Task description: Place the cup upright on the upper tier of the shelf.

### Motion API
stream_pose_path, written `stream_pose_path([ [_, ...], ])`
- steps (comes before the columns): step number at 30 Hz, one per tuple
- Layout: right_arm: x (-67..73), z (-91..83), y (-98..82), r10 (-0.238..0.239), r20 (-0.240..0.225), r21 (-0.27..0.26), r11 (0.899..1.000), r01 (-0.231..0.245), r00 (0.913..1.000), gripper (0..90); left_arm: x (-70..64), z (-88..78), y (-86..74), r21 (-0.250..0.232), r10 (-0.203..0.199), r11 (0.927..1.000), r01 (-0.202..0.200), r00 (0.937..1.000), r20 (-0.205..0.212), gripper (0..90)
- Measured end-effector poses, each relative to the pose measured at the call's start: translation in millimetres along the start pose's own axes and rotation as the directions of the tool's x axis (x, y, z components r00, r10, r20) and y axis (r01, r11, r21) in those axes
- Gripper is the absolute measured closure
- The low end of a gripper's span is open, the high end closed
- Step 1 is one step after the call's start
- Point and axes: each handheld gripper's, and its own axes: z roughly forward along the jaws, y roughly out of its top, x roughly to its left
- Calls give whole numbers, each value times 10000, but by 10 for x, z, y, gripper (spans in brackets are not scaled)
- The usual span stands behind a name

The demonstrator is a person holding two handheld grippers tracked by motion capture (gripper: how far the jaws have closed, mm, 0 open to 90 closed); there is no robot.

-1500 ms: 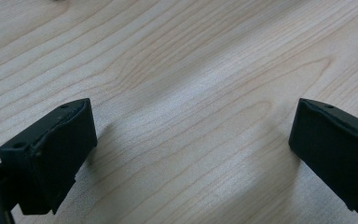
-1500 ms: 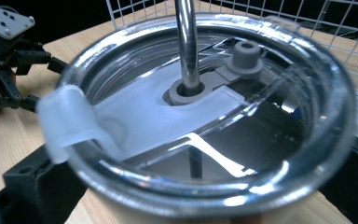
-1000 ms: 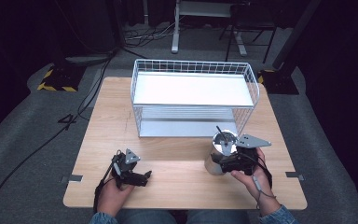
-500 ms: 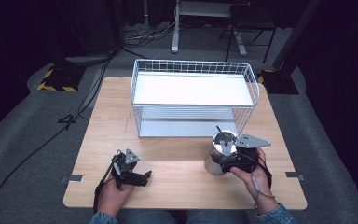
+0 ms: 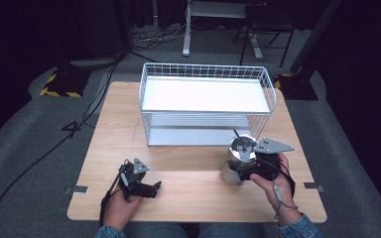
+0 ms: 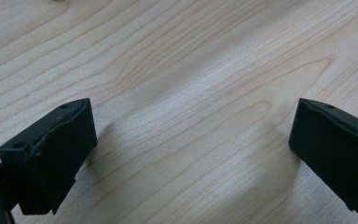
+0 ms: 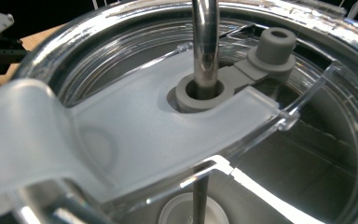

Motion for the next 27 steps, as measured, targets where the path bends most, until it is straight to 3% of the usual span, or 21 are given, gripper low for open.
stream_pose_path([
  [5,10,-81,122,-173,100,-64,9998,173,9998,36,0,0,0,0,1,10000,-1,10000,0,12],
  [27,-2,-343,658,61,151,-574,9983,-52,9999,37,0,0,0,0,4,10000,-4,10000,0,12],
])
